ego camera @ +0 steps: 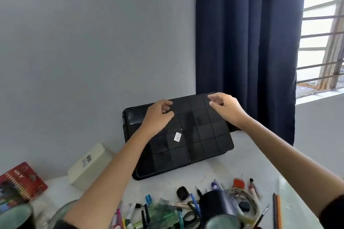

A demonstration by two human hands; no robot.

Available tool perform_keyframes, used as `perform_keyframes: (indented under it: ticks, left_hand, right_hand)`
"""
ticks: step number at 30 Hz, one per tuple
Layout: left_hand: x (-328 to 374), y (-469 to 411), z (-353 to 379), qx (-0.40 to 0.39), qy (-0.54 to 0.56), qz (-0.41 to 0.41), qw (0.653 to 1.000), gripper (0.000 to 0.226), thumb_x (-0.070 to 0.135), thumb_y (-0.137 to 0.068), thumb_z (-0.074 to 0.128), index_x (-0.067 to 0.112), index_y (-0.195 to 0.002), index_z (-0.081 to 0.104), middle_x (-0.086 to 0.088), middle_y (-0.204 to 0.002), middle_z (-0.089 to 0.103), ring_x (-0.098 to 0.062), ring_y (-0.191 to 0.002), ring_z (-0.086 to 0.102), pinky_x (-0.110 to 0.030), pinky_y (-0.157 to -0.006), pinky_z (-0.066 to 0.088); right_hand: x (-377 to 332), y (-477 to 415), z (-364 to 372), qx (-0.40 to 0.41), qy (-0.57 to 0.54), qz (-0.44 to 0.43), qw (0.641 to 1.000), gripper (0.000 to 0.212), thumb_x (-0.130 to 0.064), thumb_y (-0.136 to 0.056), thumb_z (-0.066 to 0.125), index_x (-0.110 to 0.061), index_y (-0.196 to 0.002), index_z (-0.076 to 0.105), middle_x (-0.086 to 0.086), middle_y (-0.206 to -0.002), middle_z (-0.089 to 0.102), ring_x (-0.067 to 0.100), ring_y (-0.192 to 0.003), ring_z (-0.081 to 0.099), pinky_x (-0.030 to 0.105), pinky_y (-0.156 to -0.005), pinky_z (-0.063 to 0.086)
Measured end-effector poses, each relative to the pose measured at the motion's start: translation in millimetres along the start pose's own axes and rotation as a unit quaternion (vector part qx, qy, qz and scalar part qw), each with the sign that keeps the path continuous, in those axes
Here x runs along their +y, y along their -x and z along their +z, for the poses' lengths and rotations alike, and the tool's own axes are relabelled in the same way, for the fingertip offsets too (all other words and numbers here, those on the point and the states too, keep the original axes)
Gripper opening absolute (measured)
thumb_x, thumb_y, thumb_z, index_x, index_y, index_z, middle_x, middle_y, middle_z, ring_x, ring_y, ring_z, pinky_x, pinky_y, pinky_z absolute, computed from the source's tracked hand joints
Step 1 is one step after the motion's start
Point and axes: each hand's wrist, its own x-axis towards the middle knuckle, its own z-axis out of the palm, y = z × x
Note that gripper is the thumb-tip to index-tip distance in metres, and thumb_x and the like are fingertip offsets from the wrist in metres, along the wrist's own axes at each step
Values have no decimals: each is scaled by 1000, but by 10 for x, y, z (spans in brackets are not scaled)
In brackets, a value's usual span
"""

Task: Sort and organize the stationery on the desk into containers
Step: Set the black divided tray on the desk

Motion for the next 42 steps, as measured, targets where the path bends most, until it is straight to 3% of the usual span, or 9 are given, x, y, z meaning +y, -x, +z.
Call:
perform_keyframes:
  ticks: [5, 9, 16, 20, 24, 30, 36, 40, 42]
  left_hand:
    - [-224, -214, 99, 88, -80, -24, 993, 38, 14, -84, 64, 18, -121, 58, -2, -120, 59, -16, -115, 52, -28, -97, 40]
    - [-479, -336, 39, 184, -202, -29, 962, 47, 26, -81, 70, 17, -125, 56, -8, -130, 53, -25, -123, 44, -34, -104, 33]
    - [-776, -405, -85, 126, -287, -121, 942, 83, 48, -75, 72, 23, -144, 32, -4, -155, 22, -30, -144, 6, -55, -113, 12]
    - [-824, -449, -41, 163, -231, -95, 955, 79, 29, -73, 79, 18, -140, 39, -6, -144, 38, -31, -139, 14, -46, -112, 23]
    - [-780, -442, -12, 235, -214, -81, 945, 70, 22, -62, 84, 19, -125, 55, -2, -124, 53, -25, -122, 29, -41, -97, 37]
    - [-779, -299, 18, 290, -252, -17, 923, 67, 26, -57, 86, 17, -118, 60, -3, -117, 55, -25, -113, 33, -37, -86, 40]
    - [-926, -36, 250, 347, -232, 6, 908, 47, 15, -61, 85, 8, -103, 64, -8, -107, 53, -25, -105, 36, -25, -83, 33]
    - [-942, 96, 352, 348, -208, 16, 914, 31, 33, -80, 71, 8, -97, 65, -7, -106, 54, -25, -106, 41, -35, -88, 44]
    - [-867, 88, 403, 341, -237, 9, 910, 44, 52, -87, 49, 11, -91, 65, -4, -102, 57, -23, -105, 47, -48, -100, 39]
  right_hand:
    - [332, -370, -69, -24, 46, -2, 999, 41, -14, -92, 59, -11, -132, 51, 5, -133, 53, 20, -125, 45, 23, -98, 34]
    - [572, -660, -16, -38, 90, -25, 995, 53, -17, -87, 65, -15, -137, 45, 7, -140, 43, 26, -132, 32, 35, -108, 29]
    - [873, -1018, 186, -111, 114, -30, 987, 84, -27, -77, 76, -23, -146, 29, 10, -154, 18, 35, -139, 19, 45, -114, 23]
    - [974, -1114, 271, -105, 88, -46, 990, 84, -20, -71, 81, -25, -142, 36, 9, -147, 25, 34, -133, 30, 45, -112, 30]
    - [997, -1106, 266, -60, 72, -68, 993, 76, -16, -66, 84, -25, -132, 48, 4, -132, 39, 29, -124, 39, 38, -107, 35]
    - [1014, -871, 253, 32, 70, -131, 988, 72, -13, -64, 85, -18, -127, 51, 5, -127, 41, 28, -116, 41, 30, -99, 32]
    - [1087, -531, 394, 126, 68, -160, 977, 61, -2, -60, 85, -6, -114, 58, 16, -127, 41, 31, -115, 41, 29, -94, 31]
    - [1203, -378, 488, 146, 69, -143, 976, 57, 1, -58, 86, -3, -108, 60, 20, -126, 44, 36, -116, 45, 32, -96, 32]
    - [1210, -331, 514, 147, 73, -132, 978, 56, 2, -60, 85, -2, -109, 59, 21, -128, 44, 37, -118, 44, 32, -96, 33]
